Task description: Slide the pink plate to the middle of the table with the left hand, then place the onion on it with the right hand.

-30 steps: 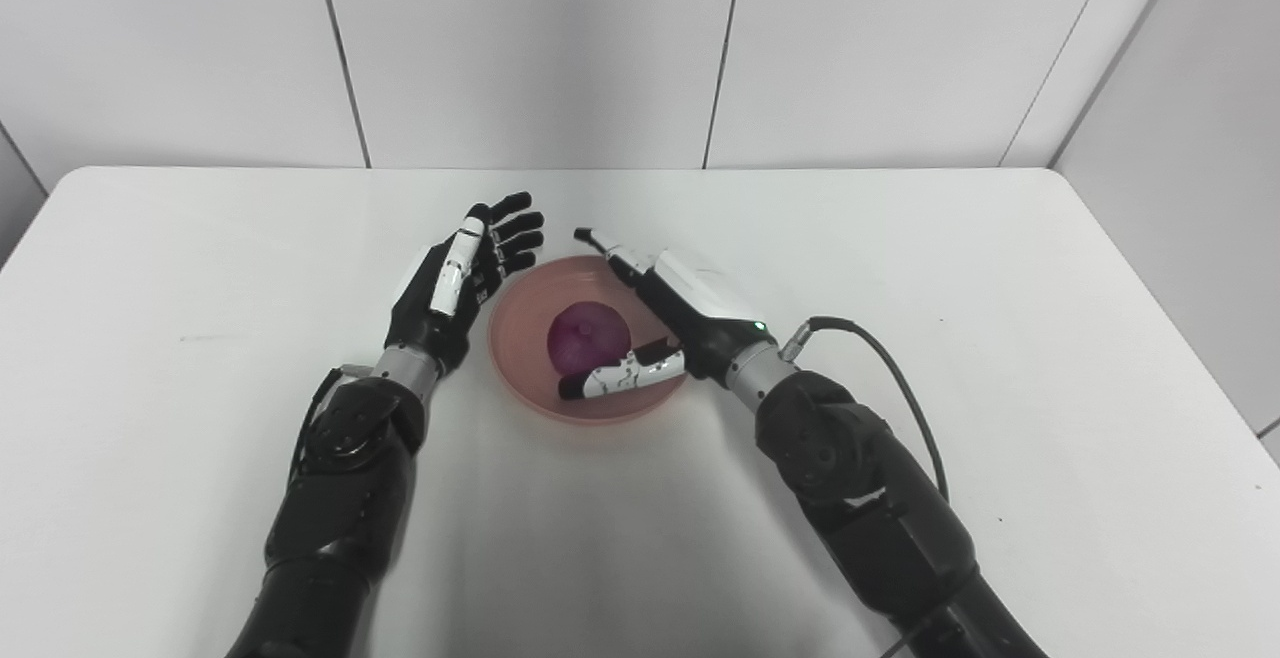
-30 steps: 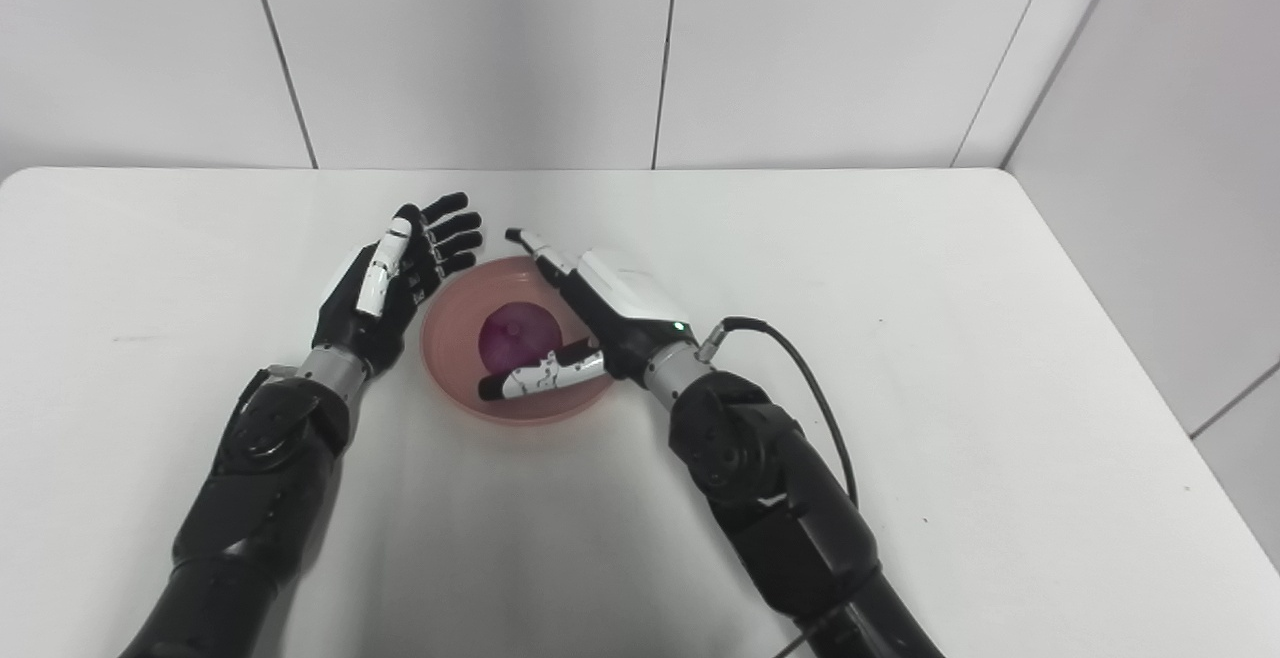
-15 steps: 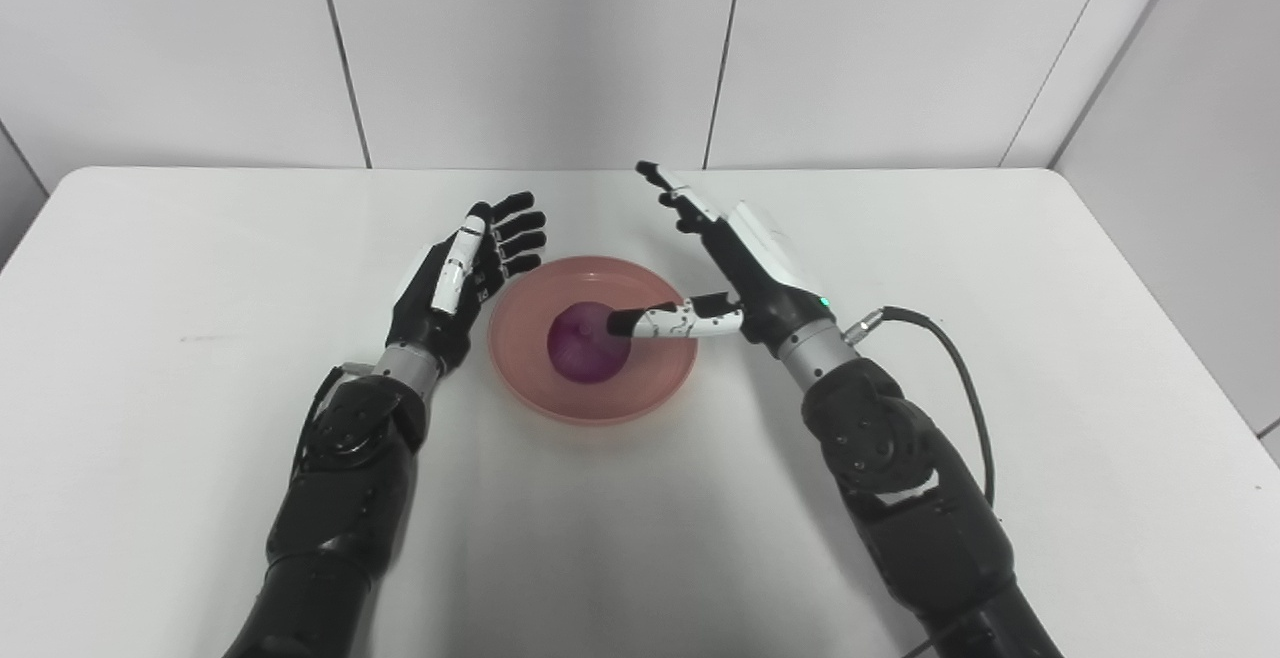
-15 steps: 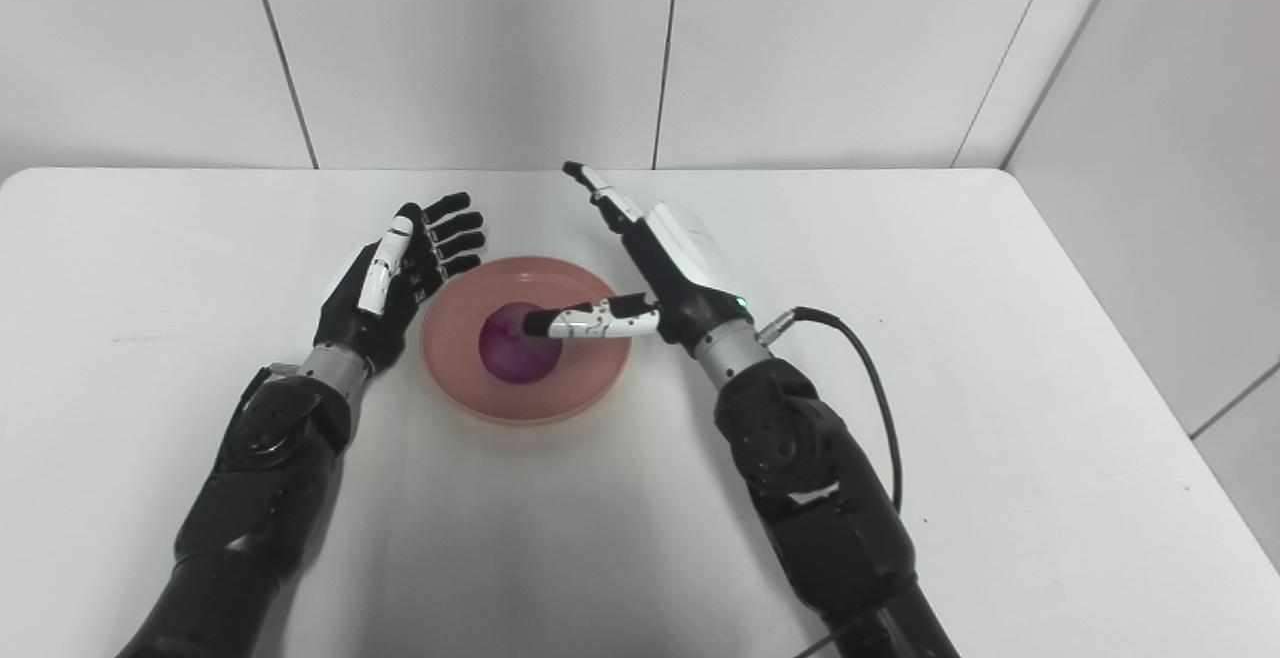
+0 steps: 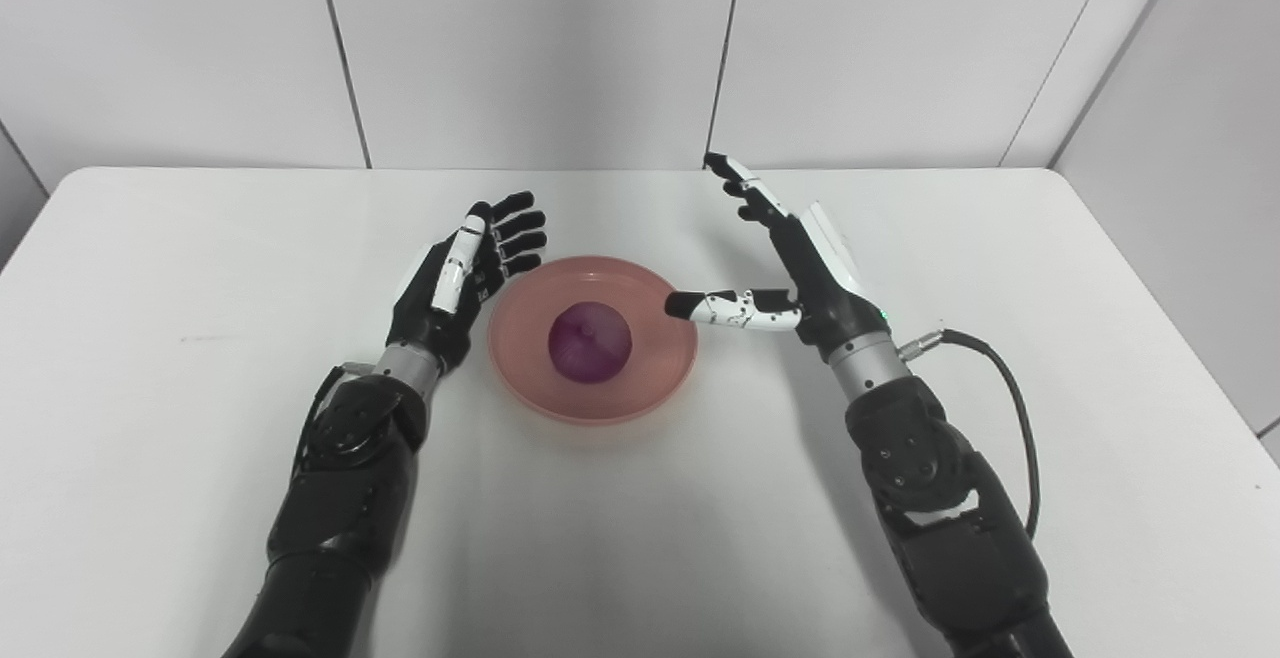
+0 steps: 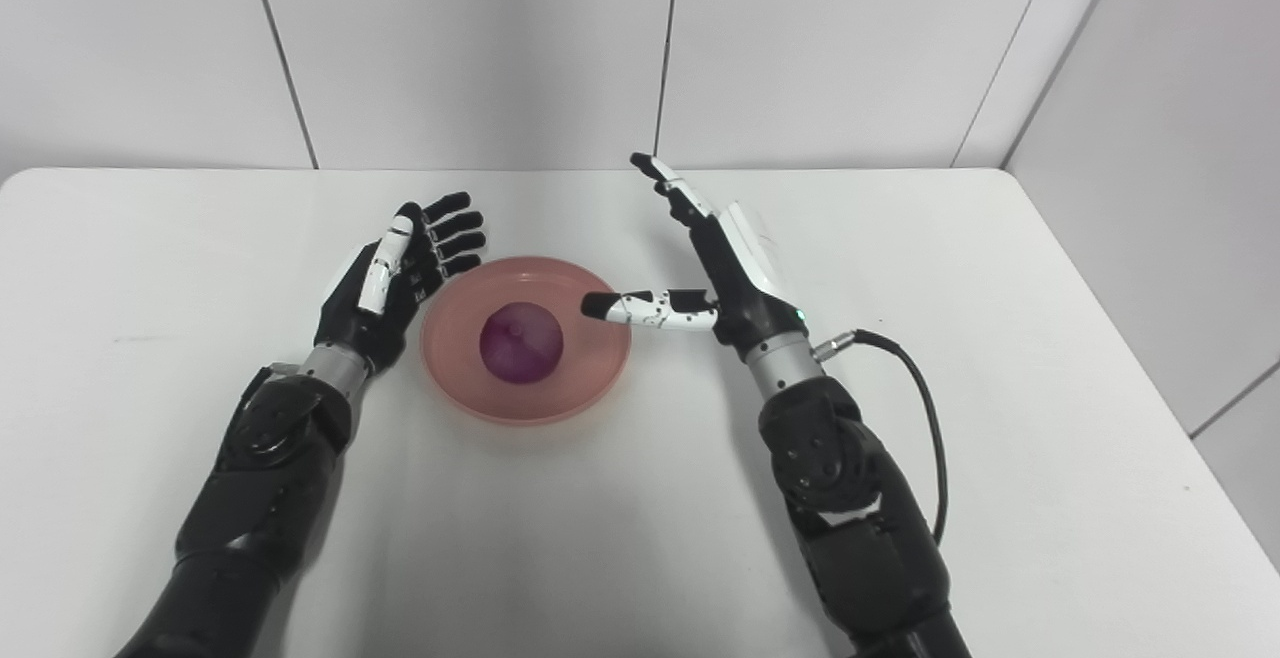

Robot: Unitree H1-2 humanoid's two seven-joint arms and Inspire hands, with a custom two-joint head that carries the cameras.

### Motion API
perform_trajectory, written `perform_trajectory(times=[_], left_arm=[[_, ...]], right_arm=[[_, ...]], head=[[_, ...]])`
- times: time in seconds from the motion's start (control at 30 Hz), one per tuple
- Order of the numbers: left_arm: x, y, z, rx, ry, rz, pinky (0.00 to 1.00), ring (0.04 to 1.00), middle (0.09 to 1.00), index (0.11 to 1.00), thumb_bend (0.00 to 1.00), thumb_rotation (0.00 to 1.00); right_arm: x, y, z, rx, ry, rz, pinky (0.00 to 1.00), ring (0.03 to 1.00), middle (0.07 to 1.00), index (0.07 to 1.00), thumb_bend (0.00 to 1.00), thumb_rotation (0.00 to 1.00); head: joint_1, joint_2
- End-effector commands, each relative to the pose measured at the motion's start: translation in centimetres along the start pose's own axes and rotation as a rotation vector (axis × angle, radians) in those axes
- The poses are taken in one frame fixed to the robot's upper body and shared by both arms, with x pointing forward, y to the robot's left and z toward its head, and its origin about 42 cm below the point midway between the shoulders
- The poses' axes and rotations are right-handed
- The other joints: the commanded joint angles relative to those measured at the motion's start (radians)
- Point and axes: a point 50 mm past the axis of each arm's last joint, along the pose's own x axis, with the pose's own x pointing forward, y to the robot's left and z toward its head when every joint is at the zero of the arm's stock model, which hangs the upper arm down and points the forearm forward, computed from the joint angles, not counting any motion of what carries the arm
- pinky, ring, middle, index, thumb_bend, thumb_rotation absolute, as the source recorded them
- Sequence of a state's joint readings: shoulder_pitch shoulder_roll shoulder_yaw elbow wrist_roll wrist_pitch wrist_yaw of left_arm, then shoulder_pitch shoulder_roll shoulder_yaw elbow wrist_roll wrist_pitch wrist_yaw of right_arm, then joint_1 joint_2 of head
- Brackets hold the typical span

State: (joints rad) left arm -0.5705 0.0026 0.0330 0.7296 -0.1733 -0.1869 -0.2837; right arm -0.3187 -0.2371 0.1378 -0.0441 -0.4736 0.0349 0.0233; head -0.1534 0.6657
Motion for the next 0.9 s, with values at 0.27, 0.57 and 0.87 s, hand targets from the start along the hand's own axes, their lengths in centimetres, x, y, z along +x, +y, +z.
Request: perform_trajectory(times=[0.27, 0.57, 0.87], left_arm=[[-0.9, 0.3, -1.3, -0.023, 0.034, 0.012, 0.80, 0.814, 0.817, 0.791, 0.43, 1.00], [-1.2, 1.0, -1.4, -0.006, 0.024, 0.033, 0.80, 0.815, 0.816, 0.790, 0.43, 1.00], [-2.3, 3.0, -2.0, 0.010, -0.004, 0.093, 0.81, 0.815, 0.812, 0.788, 0.43, 1.00]], right_arm=[[-1.4, 0.3, -1.3, 0.092, -0.012, -0.124, 0.74, 0.859, 0.900, 0.918, 0.93, 0.76], [-3.5, 1.2, -3.2, 0.032, 0.040, -0.181, 0.91, 0.820, 0.856, 0.890, 0.84, 0.95], [-5.0, 1.7, -4.5, 0.073, 0.058, -0.190, 0.81, 0.837, 0.867, 0.888, 0.77, 0.98]], head=[[0.007, -0.005], [0.012, -0.008], [0.013, -0.008]])
